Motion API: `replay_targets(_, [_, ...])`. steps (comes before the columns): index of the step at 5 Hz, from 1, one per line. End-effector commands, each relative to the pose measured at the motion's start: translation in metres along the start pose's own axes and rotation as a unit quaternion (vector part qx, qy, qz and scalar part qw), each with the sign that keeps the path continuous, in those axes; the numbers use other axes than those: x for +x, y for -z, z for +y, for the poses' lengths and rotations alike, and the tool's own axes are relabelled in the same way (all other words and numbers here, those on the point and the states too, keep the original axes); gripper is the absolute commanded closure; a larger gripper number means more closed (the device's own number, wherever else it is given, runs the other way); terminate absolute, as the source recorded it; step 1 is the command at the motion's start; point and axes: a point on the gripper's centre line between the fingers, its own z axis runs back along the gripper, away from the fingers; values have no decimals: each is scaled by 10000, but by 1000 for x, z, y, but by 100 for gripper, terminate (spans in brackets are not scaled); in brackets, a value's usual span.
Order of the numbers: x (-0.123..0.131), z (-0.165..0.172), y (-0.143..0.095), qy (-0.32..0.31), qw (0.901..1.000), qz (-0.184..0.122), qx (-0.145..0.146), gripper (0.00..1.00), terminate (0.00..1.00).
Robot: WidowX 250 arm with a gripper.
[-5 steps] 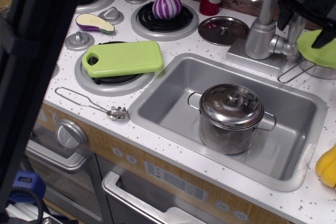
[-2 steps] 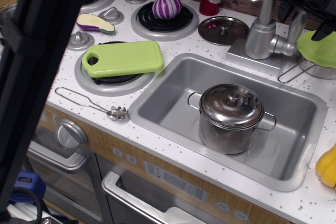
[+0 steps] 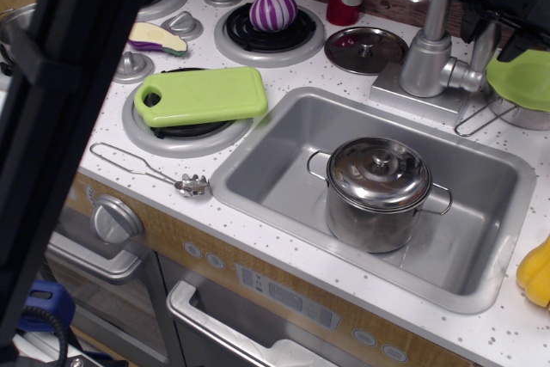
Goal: Turn lever vertical to front
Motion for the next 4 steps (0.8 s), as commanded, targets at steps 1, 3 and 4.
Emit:
replay_targets(1, [7, -3, -31, -282, 9996, -78, -58, 100, 0])
replay_targets(3, [-26, -20, -33, -742, 9952, 572, -296, 100, 0])
replay_targets(4, [-32, -21, -28, -871, 9927, 680, -480, 100, 0])
